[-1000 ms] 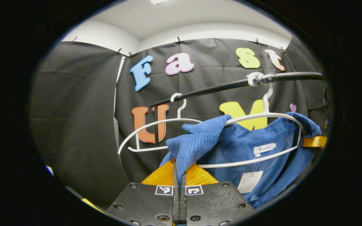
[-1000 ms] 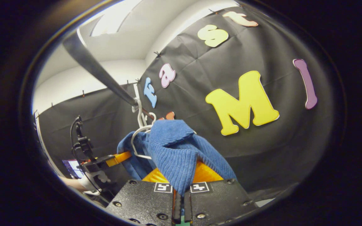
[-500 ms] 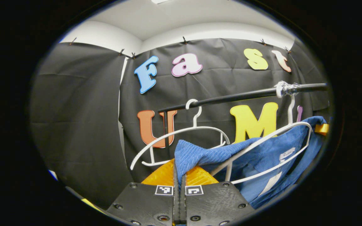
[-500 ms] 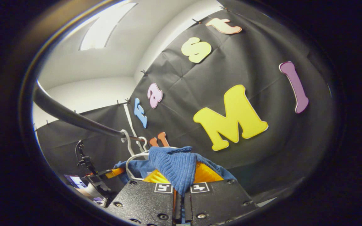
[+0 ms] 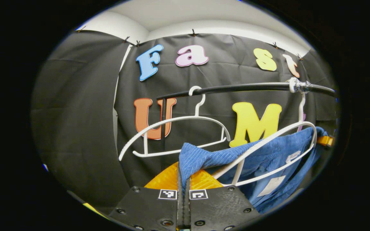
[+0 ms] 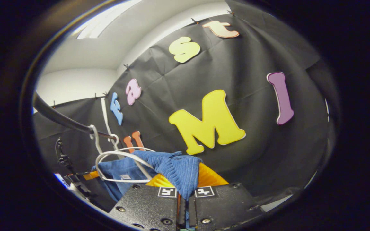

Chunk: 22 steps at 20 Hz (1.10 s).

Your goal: Grasp the clothes on the hanger with both hands and then place them into the laundry hamper below.

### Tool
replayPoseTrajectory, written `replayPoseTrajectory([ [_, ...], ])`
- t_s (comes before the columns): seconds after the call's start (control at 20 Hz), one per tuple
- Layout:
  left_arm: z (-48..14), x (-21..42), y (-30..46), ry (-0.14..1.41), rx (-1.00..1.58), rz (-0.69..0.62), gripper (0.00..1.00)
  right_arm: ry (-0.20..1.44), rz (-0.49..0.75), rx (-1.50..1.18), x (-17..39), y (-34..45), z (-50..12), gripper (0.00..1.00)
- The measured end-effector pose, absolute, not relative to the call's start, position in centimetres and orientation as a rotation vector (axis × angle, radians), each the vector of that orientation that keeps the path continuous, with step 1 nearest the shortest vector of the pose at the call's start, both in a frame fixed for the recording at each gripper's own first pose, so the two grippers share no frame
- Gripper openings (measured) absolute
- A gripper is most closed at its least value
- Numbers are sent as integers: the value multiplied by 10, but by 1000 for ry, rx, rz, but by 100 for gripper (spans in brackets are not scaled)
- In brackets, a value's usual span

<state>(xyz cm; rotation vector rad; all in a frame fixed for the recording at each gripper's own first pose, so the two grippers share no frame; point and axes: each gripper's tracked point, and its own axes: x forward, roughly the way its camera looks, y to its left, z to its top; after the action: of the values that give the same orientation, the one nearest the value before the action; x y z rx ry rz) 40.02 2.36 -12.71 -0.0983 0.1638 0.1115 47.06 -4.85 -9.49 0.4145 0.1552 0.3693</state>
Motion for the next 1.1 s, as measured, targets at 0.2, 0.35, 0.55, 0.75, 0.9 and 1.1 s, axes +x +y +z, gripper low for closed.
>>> replayPoseTrajectory([
  [0.2, -149, 393, 37, 200, -113, 131, 0, 232, 353, 423, 472, -41, -126, 7],
  [0.35, -177, 387, 46, 257, -150, 155, 0, 283, 368, 396, 465, -28, -152, 7],
  [0.55, -214, 371, 57, 324, -162, 198, 0, 343, 382, 365, 455, -14, -184, 7],
  [0.75, -243, 355, 58, 380, -135, 204, 0, 401, 378, 339, 441, -6, -216, 7],
  [0.9, -265, 337, 53, 424, -121, 193, 0, 450, 366, 325, 427, -3, -241, 7],
  [1.1, -287, 322, 32, 469, -86, 152, 0, 509, 362, 313, 407, 10, -271, 7],
])
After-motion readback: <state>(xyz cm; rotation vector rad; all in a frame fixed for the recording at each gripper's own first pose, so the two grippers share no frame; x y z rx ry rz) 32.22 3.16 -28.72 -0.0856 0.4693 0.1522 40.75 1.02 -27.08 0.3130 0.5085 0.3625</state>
